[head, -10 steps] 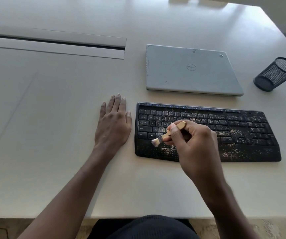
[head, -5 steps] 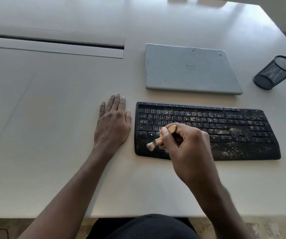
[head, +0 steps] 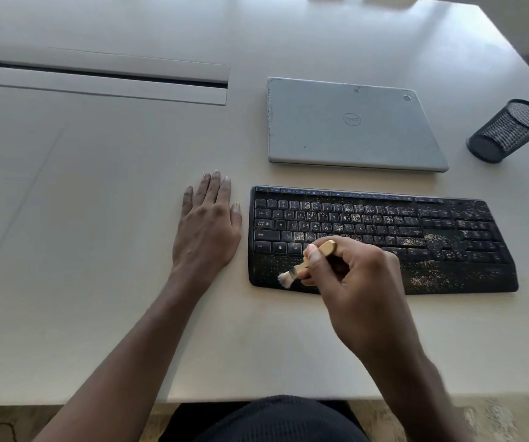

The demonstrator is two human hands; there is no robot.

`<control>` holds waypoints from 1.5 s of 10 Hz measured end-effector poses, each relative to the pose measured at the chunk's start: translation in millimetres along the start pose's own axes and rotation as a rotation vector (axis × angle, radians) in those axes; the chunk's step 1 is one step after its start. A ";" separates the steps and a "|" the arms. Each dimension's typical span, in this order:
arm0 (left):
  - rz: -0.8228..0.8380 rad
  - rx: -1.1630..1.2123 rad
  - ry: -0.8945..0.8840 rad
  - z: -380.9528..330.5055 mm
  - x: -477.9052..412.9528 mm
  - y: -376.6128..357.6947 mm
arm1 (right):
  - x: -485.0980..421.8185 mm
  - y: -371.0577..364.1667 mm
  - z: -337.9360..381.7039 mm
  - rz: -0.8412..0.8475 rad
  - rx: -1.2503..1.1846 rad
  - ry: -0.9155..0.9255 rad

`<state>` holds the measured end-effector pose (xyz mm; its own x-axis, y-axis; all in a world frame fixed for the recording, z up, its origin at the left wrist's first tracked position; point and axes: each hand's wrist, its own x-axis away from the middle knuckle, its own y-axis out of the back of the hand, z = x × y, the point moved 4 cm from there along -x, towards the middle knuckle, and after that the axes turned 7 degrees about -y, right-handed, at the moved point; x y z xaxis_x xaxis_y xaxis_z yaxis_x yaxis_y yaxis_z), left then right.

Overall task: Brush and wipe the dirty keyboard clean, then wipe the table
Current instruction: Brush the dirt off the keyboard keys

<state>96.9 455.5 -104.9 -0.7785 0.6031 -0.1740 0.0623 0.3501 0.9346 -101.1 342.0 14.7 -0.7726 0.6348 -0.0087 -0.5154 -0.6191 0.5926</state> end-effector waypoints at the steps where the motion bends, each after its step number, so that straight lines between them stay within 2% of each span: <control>1: -0.003 0.008 0.001 -0.8 0.2 0.3 | -1.8 10.3 -8.7 -0.045 0.060 -0.017; 2: -0.002 0.007 0.001 -0.3 -0.2 0.2 | -2.3 24.2 -11.6 -0.101 0.146 -0.031; 3: -0.001 0.008 0.001 -0.7 0.1 0.3 | -0.8 23.8 -4.6 -0.086 0.155 0.003; 4: -0.001 0.010 0.003 -0.2 0.3 0.9 | 1.0 9.5 0.4 0.014 0.068 -0.013; 6: -0.003 0.015 0.003 0.0 0.1 1.1 | -5.2 20.1 -10.0 -0.080 0.141 -0.037; 7: -0.004 0.008 -0.001 0.1 -0.1 0.8 | -9.7 23.7 -0.9 -0.094 0.140 0.031; 9: 0.001 0.005 -0.003 0.5 -0.7 1.4 | -13.2 -26.2 26.2 0.166 0.074 0.274; 10: 0.005 0.006 -0.004 0.6 -0.7 1.5 | -15.4 -33.9 20.3 0.216 0.082 0.295; 12: 0.001 0.007 0.001 -0.3 -0.2 1.5 | -18.9 -1.8 -0.2 0.073 0.210 0.209; 13: 0.003 0.007 0.001 -0.3 -1.2 1.4 | -14.6 -3.3 11.6 0.071 0.174 0.263; 15: 0.002 0.012 -0.004 0.6 -0.4 0.9 | -14.0 -26.7 13.2 0.203 0.104 0.299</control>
<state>97.6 456.0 -104.3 -0.7758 0.6069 -0.1729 0.0716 0.3570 0.9314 -71.6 355.7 9.7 -0.9374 0.3310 -0.1086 -0.3119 -0.6588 0.6847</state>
